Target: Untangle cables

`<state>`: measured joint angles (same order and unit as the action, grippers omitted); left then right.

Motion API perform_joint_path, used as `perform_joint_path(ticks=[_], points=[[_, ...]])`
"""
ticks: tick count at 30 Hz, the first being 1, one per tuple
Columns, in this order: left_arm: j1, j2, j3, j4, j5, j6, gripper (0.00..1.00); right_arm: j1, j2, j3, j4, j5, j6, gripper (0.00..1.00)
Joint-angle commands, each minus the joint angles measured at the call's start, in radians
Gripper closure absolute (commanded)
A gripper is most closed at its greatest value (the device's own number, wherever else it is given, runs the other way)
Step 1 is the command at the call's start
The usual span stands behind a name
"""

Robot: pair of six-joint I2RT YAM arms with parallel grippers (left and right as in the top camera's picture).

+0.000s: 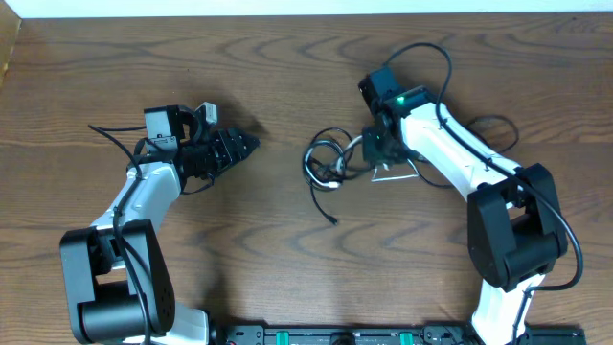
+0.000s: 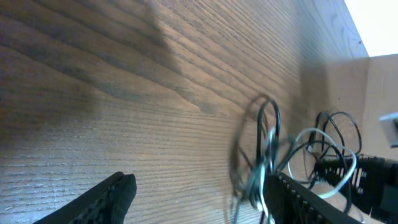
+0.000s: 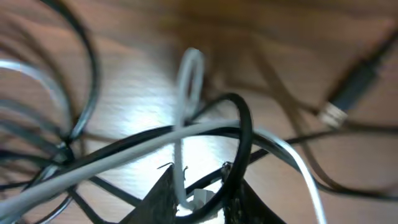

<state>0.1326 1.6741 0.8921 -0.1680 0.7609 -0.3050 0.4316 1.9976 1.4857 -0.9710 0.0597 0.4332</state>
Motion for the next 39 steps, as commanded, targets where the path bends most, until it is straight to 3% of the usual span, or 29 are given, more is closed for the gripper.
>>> perform_joint_path(ticks=[1,7,10,16,17,20,28,34,36,39], points=[[0.000,0.005,0.001,-0.001,0.006,0.024,0.29,-0.021,-0.015,-0.011,-0.060,0.103,0.015,0.79],[0.000,0.005,0.001,-0.002,0.006,0.024,0.29,-0.021,-0.015,-0.080,0.009,0.103,0.014,0.79],[0.000,0.005,0.001,-0.002,0.006,0.024,0.29,-0.021,-0.016,-0.086,0.014,0.101,-0.024,0.91],[0.000,0.005,0.001,-0.002,0.006,0.024,0.29,-0.021,-0.066,0.020,-0.056,-0.031,-0.082,0.79],[0.000,0.005,0.001,-0.002,0.006,0.024,0.29,-0.020,-0.074,0.030,-0.064,-0.046,-0.082,0.81],[0.000,0.005,0.001,-0.002,0.006,0.024,0.30,-0.025,-0.084,0.033,-0.072,-0.101,-0.082,0.99],[0.000,0.005,0.001,-0.002,0.006,0.024,0.29,-0.025,-0.082,0.027,-0.071,-0.158,-0.107,0.99],[0.000,0.005,0.001,-0.002,0.006,0.024,0.29,-0.037,-0.082,0.025,-0.023,-0.265,-0.188,0.67],[0.000,0.005,0.001,-0.002,0.006,0.024,0.30,-0.043,-0.082,0.024,-0.032,-0.258,-0.188,0.66],[0.000,0.005,0.001,-0.002,0.006,0.024,0.30,-0.050,-0.082,0.024,-0.079,-0.211,-0.176,0.73]])
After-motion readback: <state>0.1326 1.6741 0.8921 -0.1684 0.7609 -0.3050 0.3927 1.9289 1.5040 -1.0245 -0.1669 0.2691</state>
